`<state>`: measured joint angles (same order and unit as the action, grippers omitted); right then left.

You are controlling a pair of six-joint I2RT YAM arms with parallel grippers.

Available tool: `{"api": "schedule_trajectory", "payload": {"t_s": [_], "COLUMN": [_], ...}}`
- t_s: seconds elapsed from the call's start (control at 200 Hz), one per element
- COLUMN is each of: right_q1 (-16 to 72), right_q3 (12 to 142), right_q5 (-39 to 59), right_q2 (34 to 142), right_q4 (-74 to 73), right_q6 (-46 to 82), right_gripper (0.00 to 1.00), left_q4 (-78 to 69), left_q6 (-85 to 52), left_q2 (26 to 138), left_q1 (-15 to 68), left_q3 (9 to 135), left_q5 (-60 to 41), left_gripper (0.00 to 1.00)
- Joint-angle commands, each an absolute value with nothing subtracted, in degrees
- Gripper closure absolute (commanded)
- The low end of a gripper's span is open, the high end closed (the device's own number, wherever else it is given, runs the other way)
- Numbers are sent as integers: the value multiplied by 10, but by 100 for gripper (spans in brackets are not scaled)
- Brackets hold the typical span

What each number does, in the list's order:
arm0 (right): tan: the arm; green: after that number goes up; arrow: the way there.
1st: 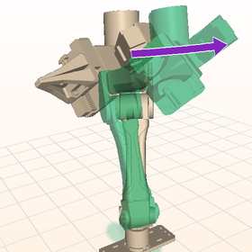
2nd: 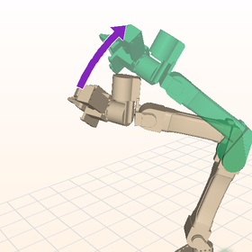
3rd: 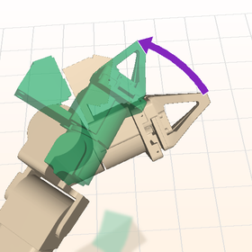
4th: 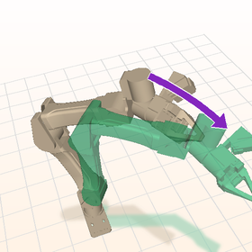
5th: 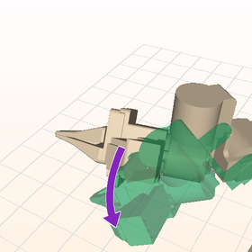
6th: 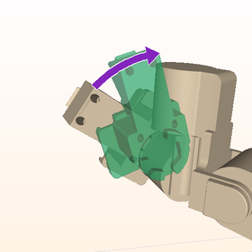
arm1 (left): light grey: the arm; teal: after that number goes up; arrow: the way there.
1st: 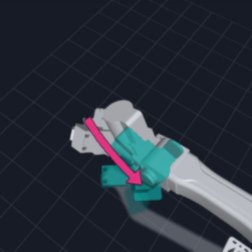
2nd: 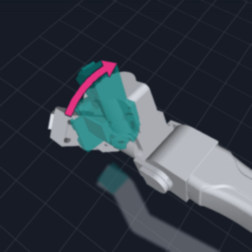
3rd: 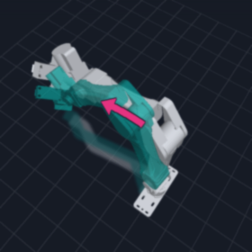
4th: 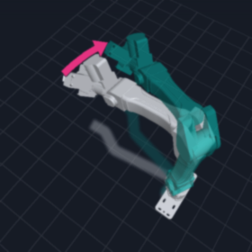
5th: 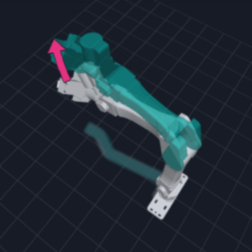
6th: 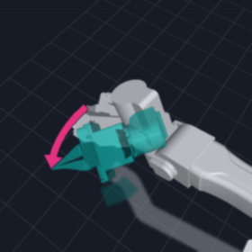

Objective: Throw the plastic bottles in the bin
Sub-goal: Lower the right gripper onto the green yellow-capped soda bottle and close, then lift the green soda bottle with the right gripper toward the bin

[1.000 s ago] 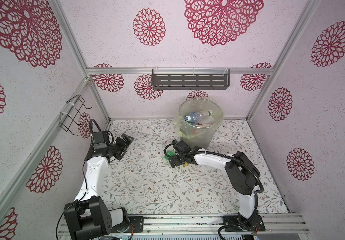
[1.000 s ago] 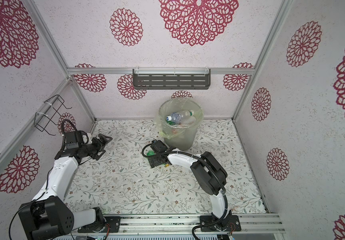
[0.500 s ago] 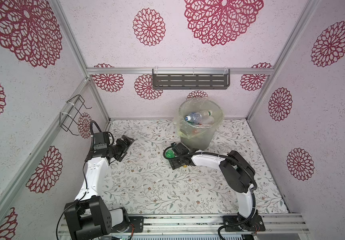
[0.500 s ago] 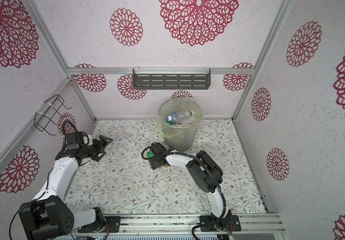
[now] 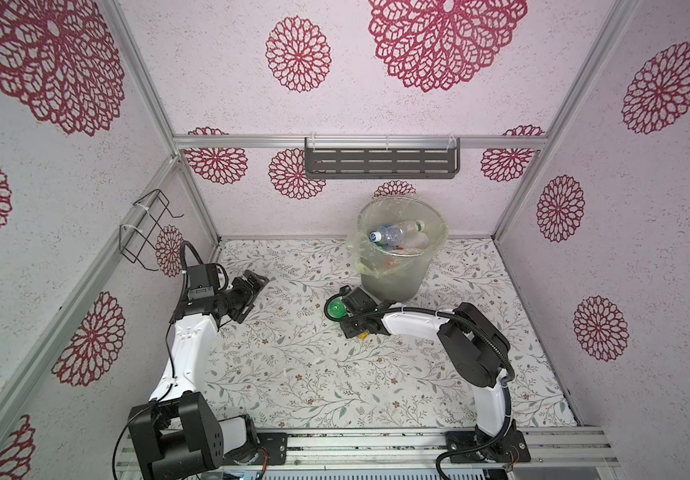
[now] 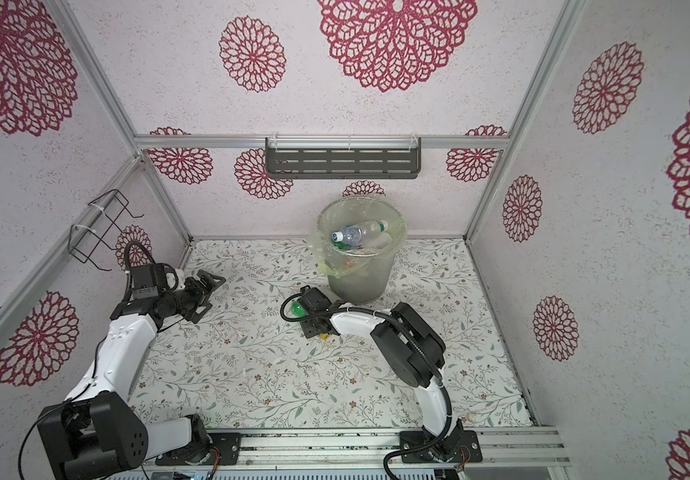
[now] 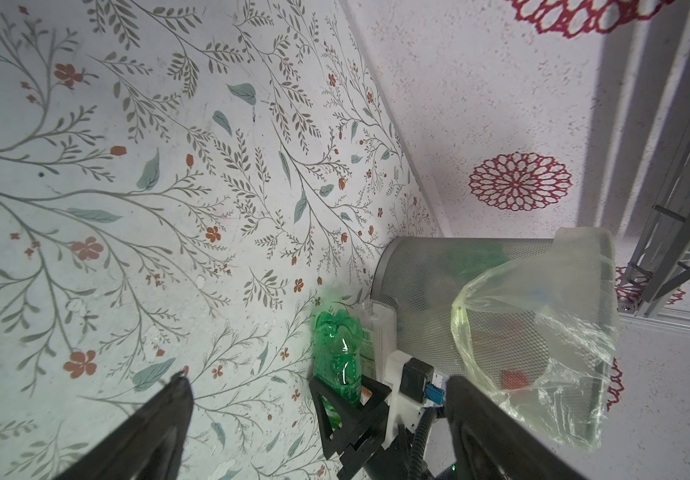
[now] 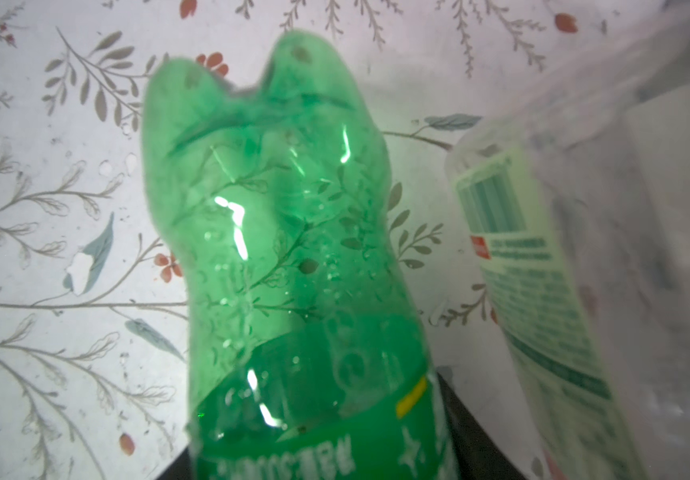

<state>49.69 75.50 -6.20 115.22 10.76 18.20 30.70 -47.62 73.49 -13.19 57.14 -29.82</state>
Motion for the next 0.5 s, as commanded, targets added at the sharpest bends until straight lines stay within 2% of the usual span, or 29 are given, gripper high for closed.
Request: {"api": "schedule_trajectory", "payload": {"t_s": [0.0,0.495], "right_q1": [508,531], "right_q3": [742,641], "right_q5": [-62,-52], "right_q2": [1114,1010], "right_q4": [105,55], "right_q6": [202,289], "right_gripper": [47,51], "left_q4": [295,280], "left_q6": [-473,-488], "left_q2": [723,732], "left_q1": [-137,-136], "left_q3": [562,565], "left_q5": [-301,-305], "left_gripper": [3,3]}}
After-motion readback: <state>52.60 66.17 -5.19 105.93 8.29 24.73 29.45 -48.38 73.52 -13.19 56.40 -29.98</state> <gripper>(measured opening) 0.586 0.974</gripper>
